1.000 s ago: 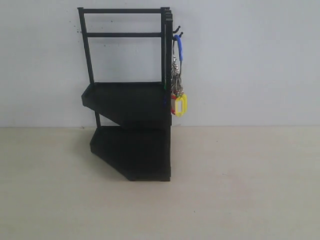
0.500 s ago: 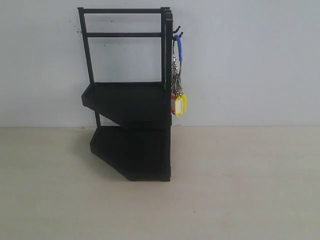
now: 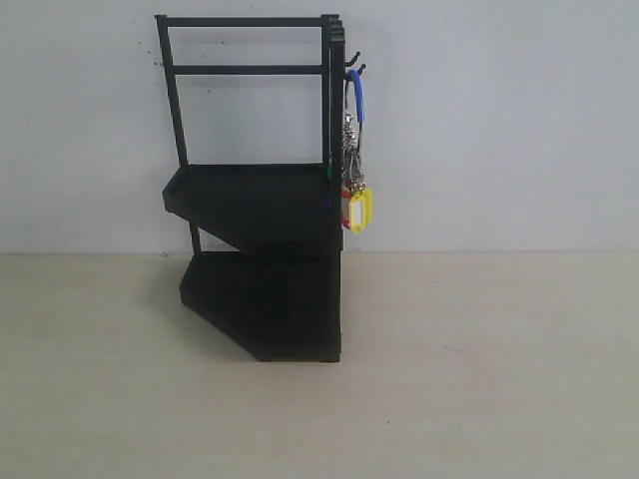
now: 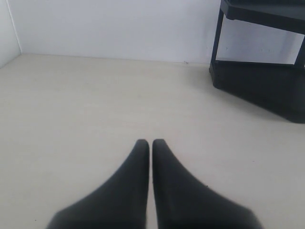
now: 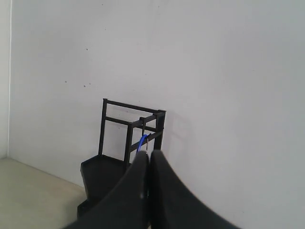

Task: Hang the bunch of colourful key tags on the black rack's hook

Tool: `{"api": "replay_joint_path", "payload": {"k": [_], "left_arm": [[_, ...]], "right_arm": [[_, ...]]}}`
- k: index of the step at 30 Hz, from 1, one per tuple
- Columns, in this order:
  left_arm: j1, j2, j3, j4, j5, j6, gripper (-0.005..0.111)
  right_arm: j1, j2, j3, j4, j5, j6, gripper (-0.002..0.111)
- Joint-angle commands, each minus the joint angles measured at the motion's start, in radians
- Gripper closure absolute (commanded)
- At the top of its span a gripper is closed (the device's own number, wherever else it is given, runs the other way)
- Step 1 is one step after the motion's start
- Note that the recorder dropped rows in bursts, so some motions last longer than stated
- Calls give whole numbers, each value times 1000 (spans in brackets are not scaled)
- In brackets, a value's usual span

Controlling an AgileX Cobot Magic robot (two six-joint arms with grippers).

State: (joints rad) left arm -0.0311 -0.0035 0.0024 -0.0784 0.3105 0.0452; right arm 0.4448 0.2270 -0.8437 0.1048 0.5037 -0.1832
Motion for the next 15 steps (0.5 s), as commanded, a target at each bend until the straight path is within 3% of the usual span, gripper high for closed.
{"api": "replay_joint_path", "payload": {"k": [1,5,15], "left_arm": [[3,4,-2,-2,-3,0,102],[3,4,-2,-2,-3,0,102],[3,4,-2,-2,-3,0,102]], "right_arm": [[-5,-8,5,-5,-6,1,108],[-30,-16,5,8,9,1,108],[-309,-167,222,-23,-10,-33,108]]}}
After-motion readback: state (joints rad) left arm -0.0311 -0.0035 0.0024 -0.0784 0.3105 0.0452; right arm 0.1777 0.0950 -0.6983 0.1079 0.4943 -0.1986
